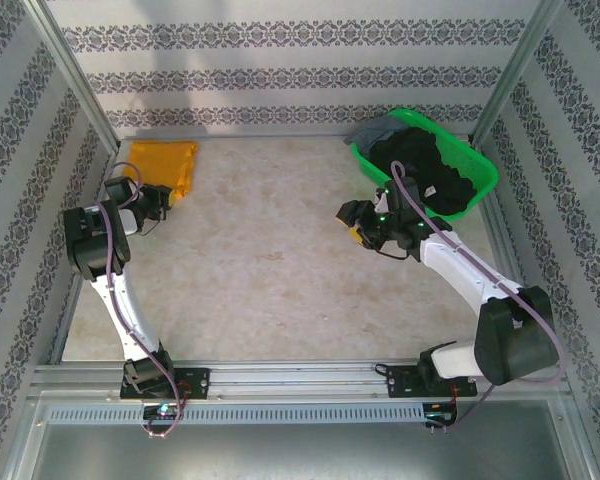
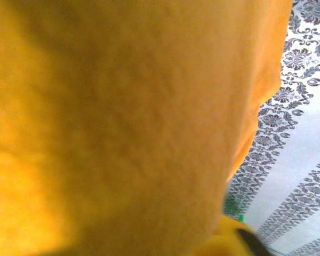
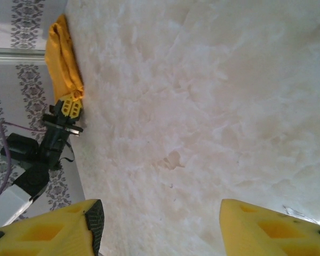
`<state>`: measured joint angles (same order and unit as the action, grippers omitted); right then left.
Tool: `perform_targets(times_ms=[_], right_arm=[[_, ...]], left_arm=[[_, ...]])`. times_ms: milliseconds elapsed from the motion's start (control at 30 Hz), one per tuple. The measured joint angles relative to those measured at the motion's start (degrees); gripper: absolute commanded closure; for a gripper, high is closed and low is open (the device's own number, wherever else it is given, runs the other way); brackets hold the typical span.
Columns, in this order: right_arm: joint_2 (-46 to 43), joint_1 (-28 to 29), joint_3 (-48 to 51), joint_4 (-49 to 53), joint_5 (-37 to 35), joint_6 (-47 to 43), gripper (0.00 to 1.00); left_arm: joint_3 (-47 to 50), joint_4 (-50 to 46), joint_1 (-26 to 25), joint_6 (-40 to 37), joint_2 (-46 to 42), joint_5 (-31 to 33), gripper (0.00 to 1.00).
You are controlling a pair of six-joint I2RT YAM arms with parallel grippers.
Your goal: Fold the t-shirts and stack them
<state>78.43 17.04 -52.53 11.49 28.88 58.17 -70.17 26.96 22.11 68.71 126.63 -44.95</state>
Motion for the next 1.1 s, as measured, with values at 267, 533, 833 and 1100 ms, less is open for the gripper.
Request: perform_targets(times_ms=[267, 533, 833, 1100], right_arm=[[-3.2, 0.5, 1.8, -14.4, 1.7, 0.4, 0.02], [-11.0, -2.8, 0.7, -3.8, -8.9, -5.7, 0.02], [-23.0, -10.9, 7.5, 8.6, -46.0, -22.1, 0.02], [-18.5, -10.9, 29.6, -13.9, -56.3, -42.3, 0.02]], left_arm=[[4.8, -15.8, -2.3, -7.1, -18.3, 7.9, 0.00], [15.8, -31.2, -19.8, -16.7, -55.0, 35.4, 0.00], [30.0, -40.1, -31.0, -35.7, -70.3, 71.7, 0.00], [52.6, -21.7, -30.9, -53.6, -69.6, 72.7, 0.00]])
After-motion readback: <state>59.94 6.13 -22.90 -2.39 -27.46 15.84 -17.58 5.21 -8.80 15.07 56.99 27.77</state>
